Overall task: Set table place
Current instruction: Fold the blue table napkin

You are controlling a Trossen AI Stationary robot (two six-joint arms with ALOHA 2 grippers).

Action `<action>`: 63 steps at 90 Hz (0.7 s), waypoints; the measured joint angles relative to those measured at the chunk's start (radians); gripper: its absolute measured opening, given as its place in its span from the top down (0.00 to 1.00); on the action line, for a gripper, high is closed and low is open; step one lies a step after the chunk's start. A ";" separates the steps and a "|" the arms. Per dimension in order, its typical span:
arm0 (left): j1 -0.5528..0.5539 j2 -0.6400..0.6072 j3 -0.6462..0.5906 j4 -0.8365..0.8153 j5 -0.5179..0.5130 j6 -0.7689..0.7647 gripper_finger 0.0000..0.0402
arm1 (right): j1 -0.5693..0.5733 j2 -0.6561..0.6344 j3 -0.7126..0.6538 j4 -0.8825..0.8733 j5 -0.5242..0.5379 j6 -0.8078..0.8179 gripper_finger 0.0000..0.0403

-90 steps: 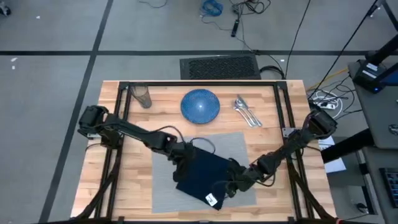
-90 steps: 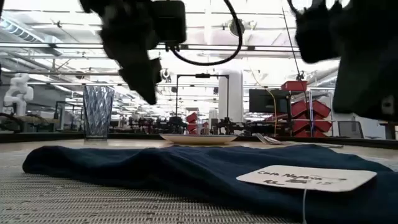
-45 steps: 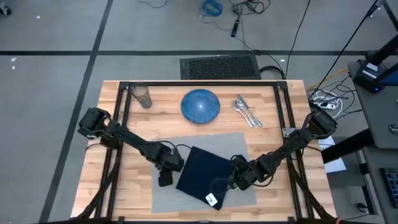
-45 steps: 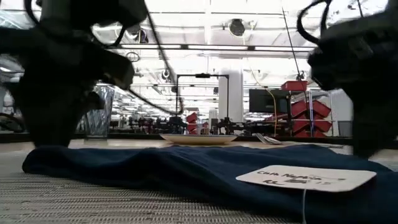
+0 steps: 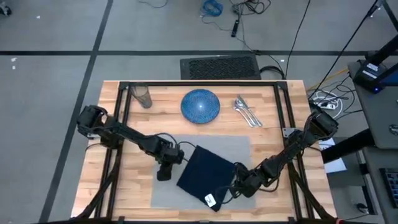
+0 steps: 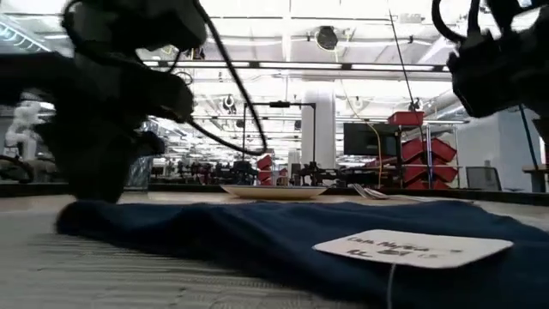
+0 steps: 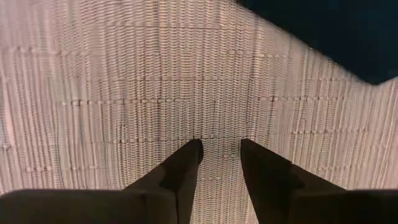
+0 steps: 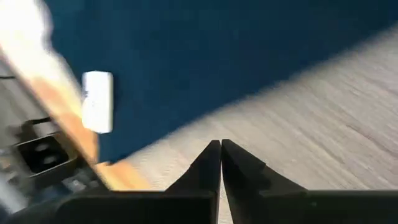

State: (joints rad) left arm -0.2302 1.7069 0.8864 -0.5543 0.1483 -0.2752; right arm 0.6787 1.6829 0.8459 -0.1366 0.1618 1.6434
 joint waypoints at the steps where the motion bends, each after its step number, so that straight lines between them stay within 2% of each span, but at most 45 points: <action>1: 0.005 0.000 0.000 0.000 0.000 -0.001 0.72 | -0.001 0.000 0.000 0.005 0.005 -0.004 1.00; 16: 0.040 -0.049 -0.004 0.010 0.020 -0.084 0.72 | 0.003 0.000 0.000 0.137 0.122 -0.097 1.00; 36: -0.006 -0.182 -0.004 0.135 -0.054 -0.284 0.72 | -0.086 0.000 0.000 0.154 0.117 -0.262 1.00; 52: -0.072 -0.203 -0.003 0.327 -0.173 -0.457 0.72 | -0.217 0.000 0.000 0.147 -0.021 -0.463 1.00; 63: -0.112 -0.168 -0.002 0.442 -0.215 -0.562 0.72 | -0.312 0.000 0.000 0.134 -0.146 -0.611 1.00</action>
State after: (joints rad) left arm -0.3419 1.5389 0.8845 -0.1127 -0.0664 -0.8373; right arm 0.3671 1.6829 0.8459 -0.0023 0.0157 1.0328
